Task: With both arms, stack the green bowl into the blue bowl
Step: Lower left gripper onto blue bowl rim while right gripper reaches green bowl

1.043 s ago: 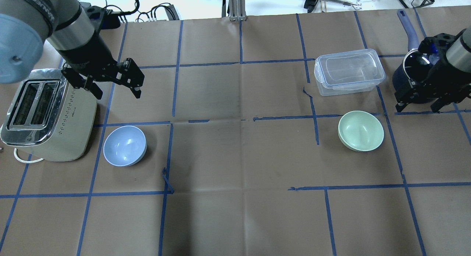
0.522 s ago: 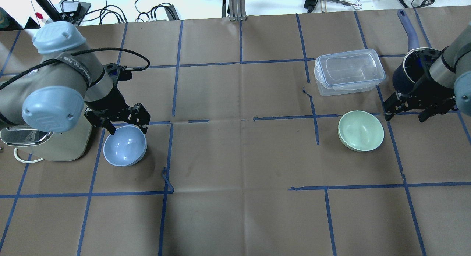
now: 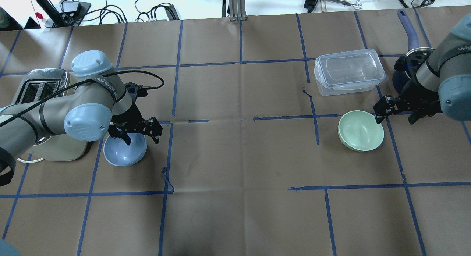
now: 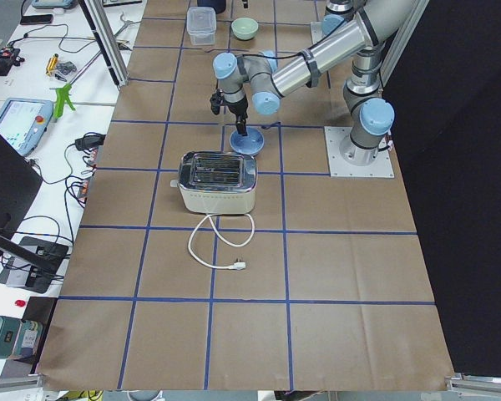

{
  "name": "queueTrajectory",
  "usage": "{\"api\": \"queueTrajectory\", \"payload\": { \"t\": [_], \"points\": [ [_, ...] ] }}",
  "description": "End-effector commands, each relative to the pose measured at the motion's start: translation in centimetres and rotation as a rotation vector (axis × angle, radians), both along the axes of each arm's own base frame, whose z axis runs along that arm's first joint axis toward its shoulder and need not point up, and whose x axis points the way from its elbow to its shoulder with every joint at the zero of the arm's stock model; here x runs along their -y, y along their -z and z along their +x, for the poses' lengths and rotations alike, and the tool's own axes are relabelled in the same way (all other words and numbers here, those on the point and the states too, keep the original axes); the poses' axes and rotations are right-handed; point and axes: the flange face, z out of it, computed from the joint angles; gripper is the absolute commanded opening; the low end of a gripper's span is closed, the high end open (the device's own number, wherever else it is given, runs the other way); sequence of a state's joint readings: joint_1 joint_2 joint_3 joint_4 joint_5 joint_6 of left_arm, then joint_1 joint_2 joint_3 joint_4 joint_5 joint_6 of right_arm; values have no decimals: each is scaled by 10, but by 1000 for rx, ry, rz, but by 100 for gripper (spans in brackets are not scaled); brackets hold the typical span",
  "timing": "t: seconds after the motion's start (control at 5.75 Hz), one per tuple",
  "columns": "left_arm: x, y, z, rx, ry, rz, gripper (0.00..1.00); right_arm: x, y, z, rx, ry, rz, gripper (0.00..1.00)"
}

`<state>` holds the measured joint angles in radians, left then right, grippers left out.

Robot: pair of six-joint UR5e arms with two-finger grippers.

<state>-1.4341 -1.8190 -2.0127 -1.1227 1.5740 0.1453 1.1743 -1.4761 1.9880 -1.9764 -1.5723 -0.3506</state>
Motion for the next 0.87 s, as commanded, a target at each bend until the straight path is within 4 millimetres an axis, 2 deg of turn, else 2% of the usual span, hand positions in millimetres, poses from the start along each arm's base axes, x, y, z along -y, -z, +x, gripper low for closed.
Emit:
{"api": "queueTrajectory", "payload": {
  "t": [0.0,0.17,0.35,0.52,0.7],
  "points": [
    [-3,9,-2,1,6,13,45,4,27,-1,-9,-3,-23,100],
    [-2,4,-1,4,5,3,7,9,45,-3,-5,-6,-9,100],
    [-2,-1,0,11,9,-6,2,6,56,-3,4,-3,16,100],
    [-3,-3,1,19,13,-9,1,-7,72,3,17,-3,47,100],
    [-2,-4,0,20,11,-12,1,-12,79,5,19,-2,53,100]
  ]
}}
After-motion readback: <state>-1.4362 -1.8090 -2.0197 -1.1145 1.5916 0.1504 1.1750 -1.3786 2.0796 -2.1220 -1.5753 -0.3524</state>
